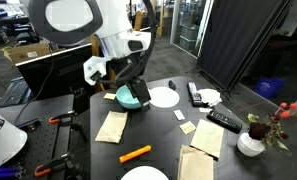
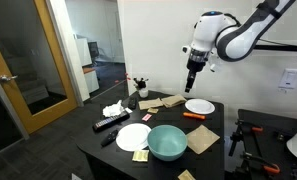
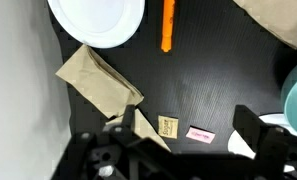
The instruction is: Remove the orange object from the blue bowl and put it on the table
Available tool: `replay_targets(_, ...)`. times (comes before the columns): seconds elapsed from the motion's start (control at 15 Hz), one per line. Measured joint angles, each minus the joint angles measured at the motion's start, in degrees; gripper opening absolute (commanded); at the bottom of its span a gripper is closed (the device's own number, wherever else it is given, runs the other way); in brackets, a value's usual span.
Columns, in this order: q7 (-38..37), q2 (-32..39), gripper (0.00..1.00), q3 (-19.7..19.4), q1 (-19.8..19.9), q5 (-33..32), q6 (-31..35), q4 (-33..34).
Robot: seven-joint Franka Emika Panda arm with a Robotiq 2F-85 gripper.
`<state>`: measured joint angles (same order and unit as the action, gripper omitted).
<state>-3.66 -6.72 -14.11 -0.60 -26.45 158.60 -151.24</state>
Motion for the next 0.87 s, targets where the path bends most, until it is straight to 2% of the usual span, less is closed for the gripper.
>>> replay_targets(0.33,-0.11,-9.68,1.00,7.56,3.31,1.44,-7.91,-1.28)
replay_targets(0.87,-0.11,-11.24,1.00,8.00,3.78,1.58,-8.54,-2.25)
